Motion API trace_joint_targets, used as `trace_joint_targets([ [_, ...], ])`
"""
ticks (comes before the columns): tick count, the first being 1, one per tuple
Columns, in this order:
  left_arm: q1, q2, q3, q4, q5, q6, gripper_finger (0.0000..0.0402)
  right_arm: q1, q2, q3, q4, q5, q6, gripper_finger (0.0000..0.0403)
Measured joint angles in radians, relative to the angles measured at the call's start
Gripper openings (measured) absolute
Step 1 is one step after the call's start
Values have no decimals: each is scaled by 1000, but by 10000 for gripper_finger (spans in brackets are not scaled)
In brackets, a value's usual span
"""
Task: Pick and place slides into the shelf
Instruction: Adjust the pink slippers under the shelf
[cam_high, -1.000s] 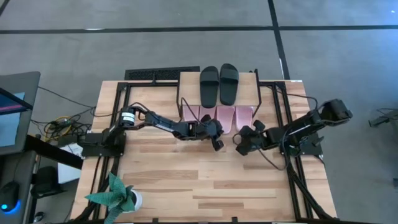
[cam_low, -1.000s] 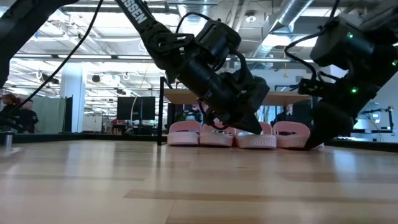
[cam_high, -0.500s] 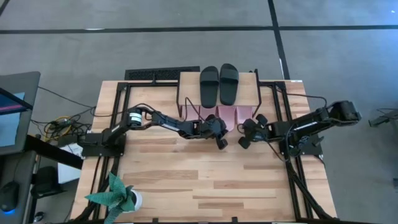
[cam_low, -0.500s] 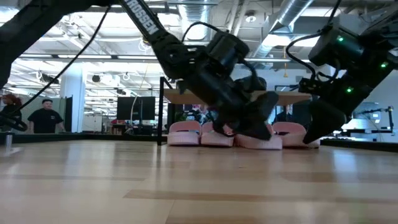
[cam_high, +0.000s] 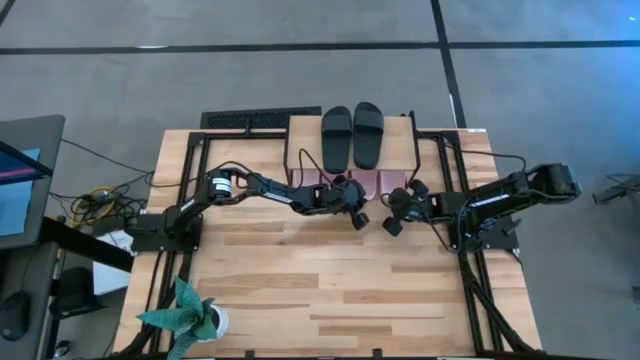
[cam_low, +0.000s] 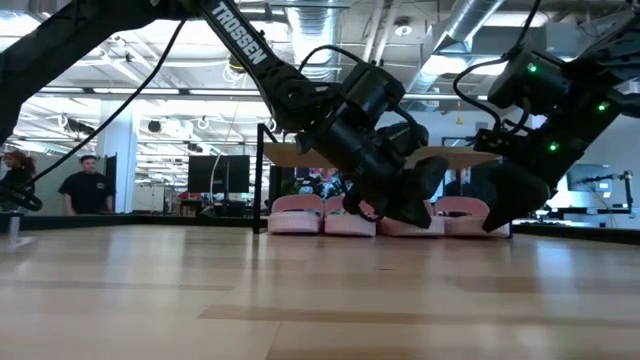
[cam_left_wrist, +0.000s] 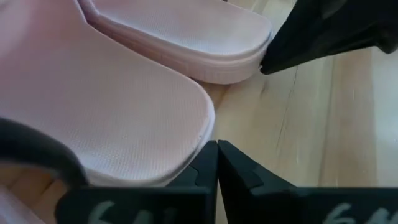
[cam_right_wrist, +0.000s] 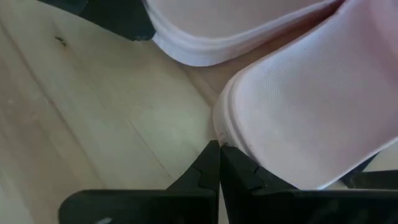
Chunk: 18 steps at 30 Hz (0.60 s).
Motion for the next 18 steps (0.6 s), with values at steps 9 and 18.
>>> trace_joint_targets([
  [9, -1, 0, 0, 4, 3, 4, 0, -42, 0, 0, 7, -12, -18, 0],
  [18, 0, 0, 0, 6, 3, 4, 0, -68, 0, 0, 21, -30, -40, 0],
])
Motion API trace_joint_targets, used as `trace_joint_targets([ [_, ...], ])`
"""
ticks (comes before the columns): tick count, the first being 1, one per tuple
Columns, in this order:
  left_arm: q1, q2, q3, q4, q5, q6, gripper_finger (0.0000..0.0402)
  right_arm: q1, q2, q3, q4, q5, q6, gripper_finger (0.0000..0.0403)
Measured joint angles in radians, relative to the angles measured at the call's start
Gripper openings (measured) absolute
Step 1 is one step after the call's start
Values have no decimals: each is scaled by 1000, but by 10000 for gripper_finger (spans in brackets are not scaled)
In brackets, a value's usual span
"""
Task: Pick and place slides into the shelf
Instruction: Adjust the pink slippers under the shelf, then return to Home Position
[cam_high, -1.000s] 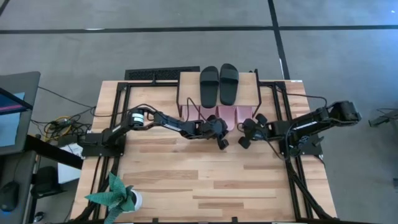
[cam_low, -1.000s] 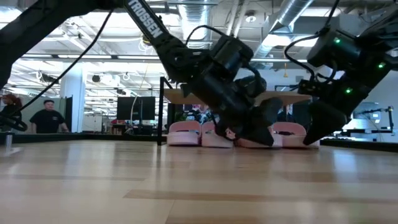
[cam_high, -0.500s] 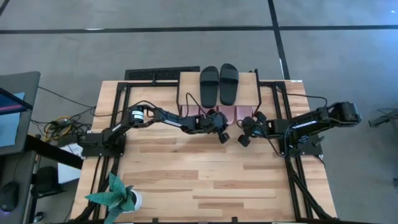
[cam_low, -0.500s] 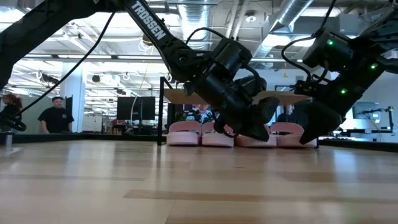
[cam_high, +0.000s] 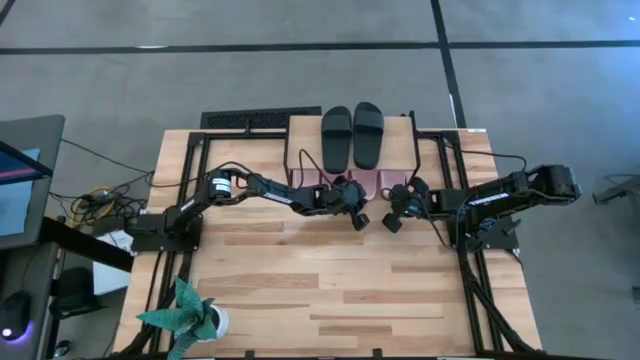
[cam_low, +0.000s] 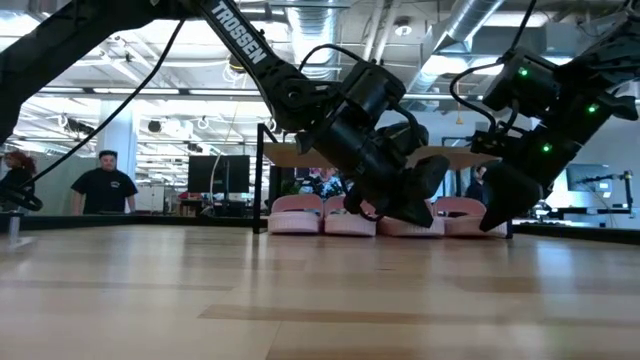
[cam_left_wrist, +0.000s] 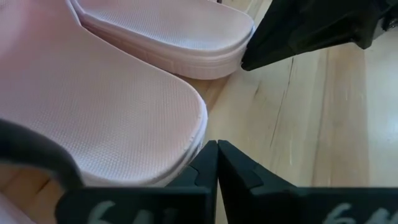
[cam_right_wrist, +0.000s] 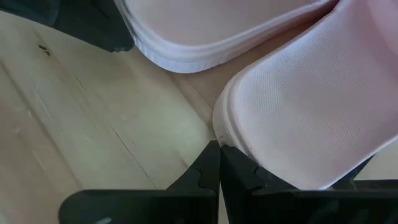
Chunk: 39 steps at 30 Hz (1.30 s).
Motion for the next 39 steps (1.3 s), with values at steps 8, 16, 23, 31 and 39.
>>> trace_joint_targets([
  [8, 1, 0, 0, 7, -11, 0, 0, 0, 0, 0, 2, -2, 0, 0],
  [16, -3, 0, 0, 7, -11, -5, 0, 0, 0, 0, 19, -10, 0, 0],
  [23, -18, 0, 27, -1, -11, -12, 0, -1, 0, 1, 22, -45, 0, 14],
  [31, -31, 0, 114, -113, -11, 53, 0, 1, -21, 1, 17, -101, 7, 43],
  [39, -57, -21, 181, -279, -9, 71, 0, 50, -151, 1, -41, -125, 10, 48],
])
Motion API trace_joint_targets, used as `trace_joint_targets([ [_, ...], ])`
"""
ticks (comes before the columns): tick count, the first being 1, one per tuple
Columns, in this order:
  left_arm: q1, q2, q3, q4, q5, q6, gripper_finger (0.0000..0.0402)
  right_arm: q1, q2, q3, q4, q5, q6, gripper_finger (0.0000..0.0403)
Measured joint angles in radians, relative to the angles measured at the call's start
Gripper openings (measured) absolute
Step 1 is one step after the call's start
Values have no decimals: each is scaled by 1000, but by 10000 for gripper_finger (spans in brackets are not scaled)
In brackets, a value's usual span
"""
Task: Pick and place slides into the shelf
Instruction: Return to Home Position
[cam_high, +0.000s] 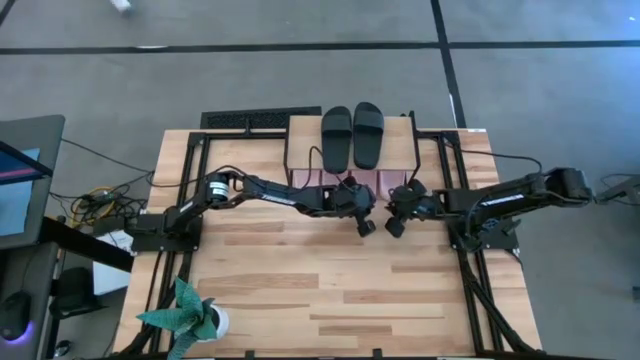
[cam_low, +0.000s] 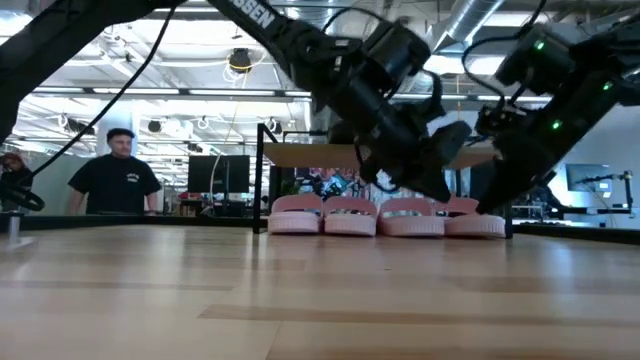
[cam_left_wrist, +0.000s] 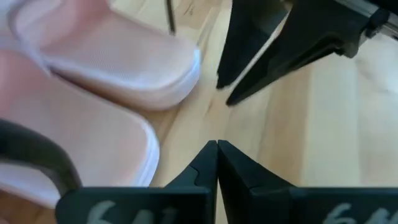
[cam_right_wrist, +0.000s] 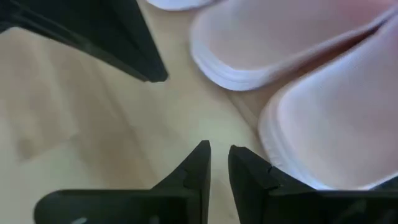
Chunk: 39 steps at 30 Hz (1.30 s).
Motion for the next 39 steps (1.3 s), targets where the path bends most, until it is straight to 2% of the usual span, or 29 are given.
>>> trace_joint_targets([
  [7, -31, -42, 143, -206, 1, 117, 0, 85, -198, 0, -54, -18, 6, 48],
  [13, -37, -126, 247, -277, -11, 207, 0, 156, -376, 41, -83, -17, -16, 48],
  [17, -35, -206, 267, -275, -23, 227, 0, 182, -473, 82, -98, -16, -41, 48],
  [24, -36, -330, 268, -339, -139, 231, 0, 201, -580, 166, -94, -14, -101, 48],
  [31, -36, -451, 268, -555, -219, 224, 0, 197, -631, 250, -94, -10, -141, 48],
  [33, -36, -481, 268, -639, -245, 271, 0, 197, -651, 264, -99, -6, -146, 48],
  [36, -36, -524, 268, -805, -284, 291, 0, 197, -681, 279, -95, 13, -246, 48],
  [39, -38, -560, 267, -928, -265, 204, 0, 202, -721, 279, -99, -3, -264, 48],
])
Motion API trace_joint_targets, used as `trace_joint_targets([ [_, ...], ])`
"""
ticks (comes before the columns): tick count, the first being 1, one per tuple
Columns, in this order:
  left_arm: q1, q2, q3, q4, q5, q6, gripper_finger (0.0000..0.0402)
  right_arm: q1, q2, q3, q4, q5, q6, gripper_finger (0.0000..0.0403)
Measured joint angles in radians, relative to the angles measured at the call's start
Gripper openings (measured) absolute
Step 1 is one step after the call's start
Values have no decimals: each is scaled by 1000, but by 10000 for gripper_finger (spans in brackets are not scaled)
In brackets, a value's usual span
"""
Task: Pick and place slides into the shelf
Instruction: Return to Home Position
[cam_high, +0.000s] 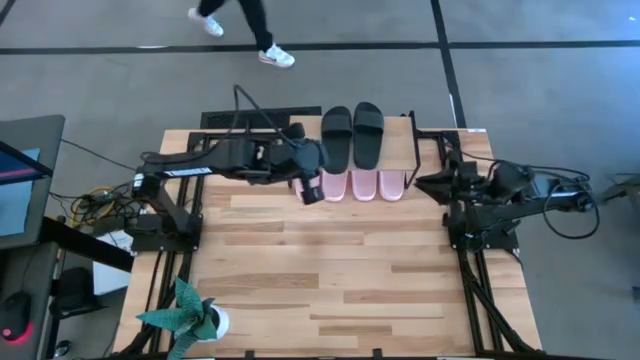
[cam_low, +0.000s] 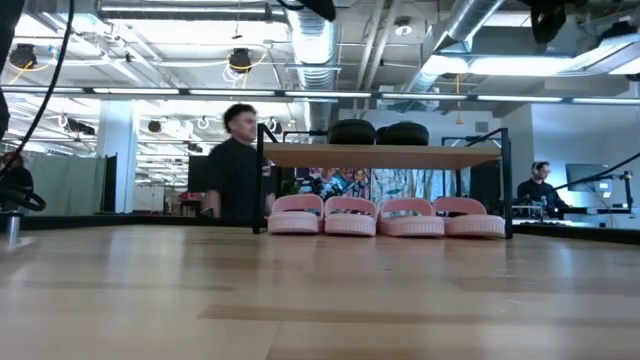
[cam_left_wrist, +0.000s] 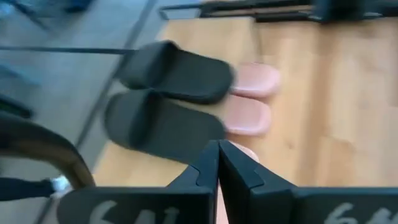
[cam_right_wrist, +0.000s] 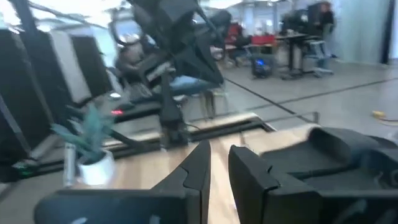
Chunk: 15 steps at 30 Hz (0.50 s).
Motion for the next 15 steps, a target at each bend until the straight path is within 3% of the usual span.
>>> trace_joint_targets([
  [6, -36, -71, -1, -39, 261, 115, 0, 17, -73, 0, 34, -10, 7, 48],
  [11, -69, -130, -1, -30, 344, 209, 0, 21, -166, 0, -12, -17, 0, 48],
  [15, -74, -182, -4, -116, 408, 164, 0, 23, -280, -1, -109, -6, 28, 48],
])
